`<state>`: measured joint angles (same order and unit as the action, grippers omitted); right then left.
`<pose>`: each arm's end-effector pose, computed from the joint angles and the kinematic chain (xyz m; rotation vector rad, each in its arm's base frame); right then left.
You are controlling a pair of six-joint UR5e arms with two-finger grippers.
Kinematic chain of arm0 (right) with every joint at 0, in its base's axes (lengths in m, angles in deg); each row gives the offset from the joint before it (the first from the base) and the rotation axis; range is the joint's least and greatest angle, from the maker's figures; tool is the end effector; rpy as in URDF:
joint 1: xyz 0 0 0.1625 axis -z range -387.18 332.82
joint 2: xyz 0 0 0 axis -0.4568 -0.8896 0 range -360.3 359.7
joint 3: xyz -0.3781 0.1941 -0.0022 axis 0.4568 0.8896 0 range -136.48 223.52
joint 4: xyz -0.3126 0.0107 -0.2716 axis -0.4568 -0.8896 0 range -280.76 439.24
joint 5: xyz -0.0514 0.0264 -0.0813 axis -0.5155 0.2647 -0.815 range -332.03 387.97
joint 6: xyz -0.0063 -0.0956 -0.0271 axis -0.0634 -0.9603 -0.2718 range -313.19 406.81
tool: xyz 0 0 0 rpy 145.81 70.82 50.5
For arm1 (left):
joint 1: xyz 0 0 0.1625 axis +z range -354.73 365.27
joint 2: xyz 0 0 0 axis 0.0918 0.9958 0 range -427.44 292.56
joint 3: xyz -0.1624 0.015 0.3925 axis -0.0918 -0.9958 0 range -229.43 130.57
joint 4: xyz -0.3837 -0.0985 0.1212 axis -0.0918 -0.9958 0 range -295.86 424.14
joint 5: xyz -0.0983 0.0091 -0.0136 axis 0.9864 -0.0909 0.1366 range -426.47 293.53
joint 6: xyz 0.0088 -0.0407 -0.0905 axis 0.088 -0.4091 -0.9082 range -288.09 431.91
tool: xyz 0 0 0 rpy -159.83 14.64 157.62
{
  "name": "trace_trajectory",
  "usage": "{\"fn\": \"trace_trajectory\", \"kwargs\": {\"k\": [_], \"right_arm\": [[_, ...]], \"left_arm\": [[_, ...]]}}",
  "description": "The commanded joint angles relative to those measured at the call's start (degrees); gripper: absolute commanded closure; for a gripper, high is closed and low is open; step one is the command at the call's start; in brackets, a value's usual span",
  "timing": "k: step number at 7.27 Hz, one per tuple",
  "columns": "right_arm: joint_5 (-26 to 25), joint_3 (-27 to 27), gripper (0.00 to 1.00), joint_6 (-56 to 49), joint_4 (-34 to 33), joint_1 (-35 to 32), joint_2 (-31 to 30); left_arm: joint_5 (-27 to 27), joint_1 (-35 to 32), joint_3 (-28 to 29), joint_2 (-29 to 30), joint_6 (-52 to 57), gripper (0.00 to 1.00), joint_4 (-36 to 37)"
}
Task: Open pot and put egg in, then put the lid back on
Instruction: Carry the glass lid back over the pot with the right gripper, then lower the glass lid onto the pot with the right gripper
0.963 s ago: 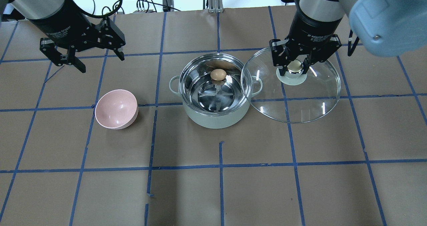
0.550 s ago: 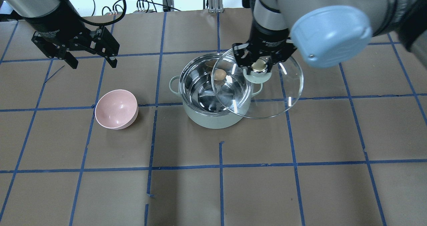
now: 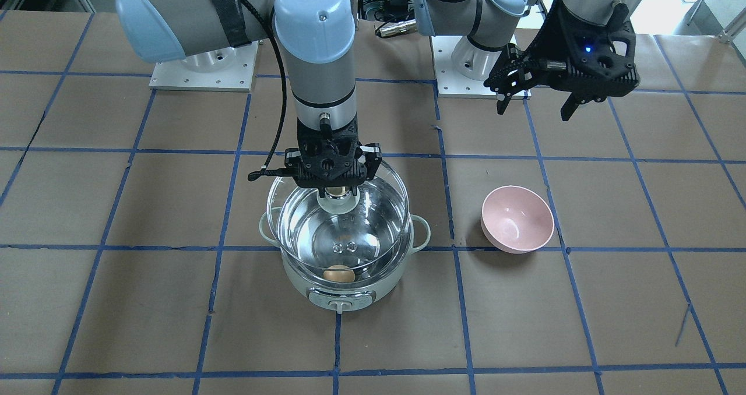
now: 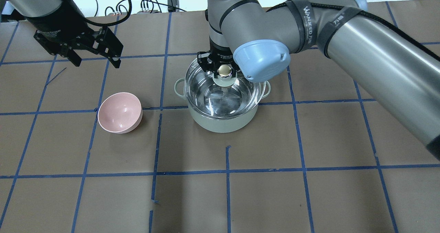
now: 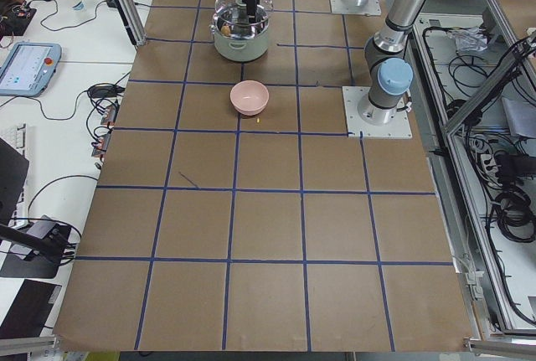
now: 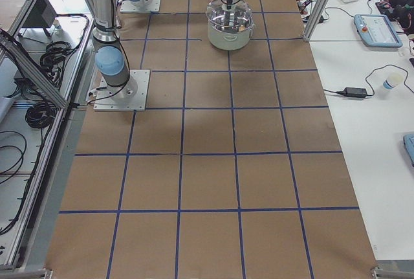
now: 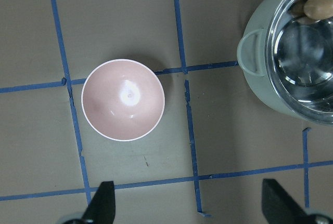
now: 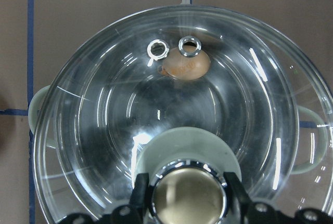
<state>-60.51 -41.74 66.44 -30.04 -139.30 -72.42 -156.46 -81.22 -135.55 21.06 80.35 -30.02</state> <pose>0.3602 -0.5253 0.3895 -0.0691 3.0748 -0.1394 -0.1036 -0.4883 0.5268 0.1351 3.1363 -0.0334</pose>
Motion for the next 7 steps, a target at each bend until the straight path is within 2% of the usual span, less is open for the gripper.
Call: {"fn": "trace_trajectory", "kwargs": {"k": [1, 3, 7], "right_arm": [[-0.02, -0.35, 0.96, -0.11, -0.76, -0.12, 1.45], [0.06, -2.27, 0.96, -0.29, -4.52, -0.12, 1.72], [0.24, -2.81, 0.96, -0.29, -5.68, -0.12, 2.07]], "left_arm": [[0.00, 0.44, 0.51, -0.35, -4.03, 0.00, 0.74], [0.00, 0.53, 0.60, -0.35, -4.14, 0.00, 1.79], [-0.27, 0.62, 0.51, -0.35, -4.14, 0.00, 2.50]]}}
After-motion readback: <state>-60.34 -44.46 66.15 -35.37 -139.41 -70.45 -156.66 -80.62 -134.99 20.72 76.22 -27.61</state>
